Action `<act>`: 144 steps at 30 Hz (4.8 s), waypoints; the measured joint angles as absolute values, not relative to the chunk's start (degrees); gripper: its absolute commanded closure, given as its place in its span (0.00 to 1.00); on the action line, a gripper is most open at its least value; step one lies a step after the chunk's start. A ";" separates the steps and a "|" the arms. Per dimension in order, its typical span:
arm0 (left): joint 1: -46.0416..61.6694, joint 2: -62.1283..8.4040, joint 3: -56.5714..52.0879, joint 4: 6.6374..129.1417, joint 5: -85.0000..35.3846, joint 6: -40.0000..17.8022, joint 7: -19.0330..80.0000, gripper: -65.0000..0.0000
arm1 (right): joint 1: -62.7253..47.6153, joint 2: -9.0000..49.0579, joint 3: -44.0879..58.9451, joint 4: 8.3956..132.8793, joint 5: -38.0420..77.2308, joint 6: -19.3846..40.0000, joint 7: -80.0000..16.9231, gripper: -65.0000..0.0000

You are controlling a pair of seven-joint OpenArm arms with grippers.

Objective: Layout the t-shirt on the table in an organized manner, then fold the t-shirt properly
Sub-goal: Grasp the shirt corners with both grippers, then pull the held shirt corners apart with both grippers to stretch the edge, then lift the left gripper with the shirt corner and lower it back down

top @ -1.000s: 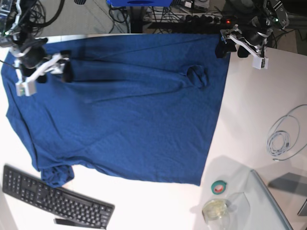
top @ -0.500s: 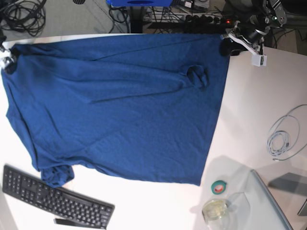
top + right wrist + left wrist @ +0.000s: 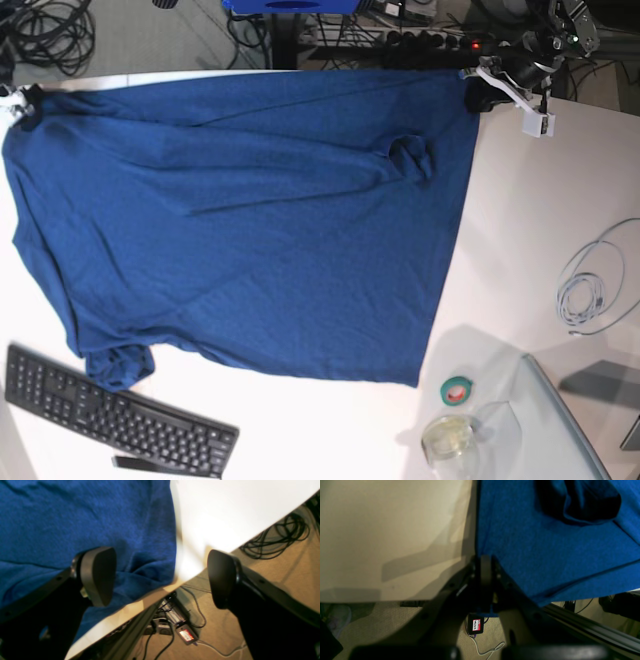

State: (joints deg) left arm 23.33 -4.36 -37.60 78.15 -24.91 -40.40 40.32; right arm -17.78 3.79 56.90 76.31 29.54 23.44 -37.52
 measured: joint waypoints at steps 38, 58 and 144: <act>21.78 -4.32 -38.04 85.84 -23.75 -39.66 47.46 1.00 | -16.10 3.92 52.12 82.89 29.54 19.53 -45.47 1.00; 11.94 -3.22 -45.76 89.62 -23.90 -39.68 66.41 1.00 | -7.14 3.18 51.92 90.21 29.56 0.99 -60.75 1.00; 11.35 -4.16 -51.59 82.76 -23.81 -39.68 76.79 0.18 | -2.90 7.99 50.89 81.73 30.00 0.47 -61.32 1.00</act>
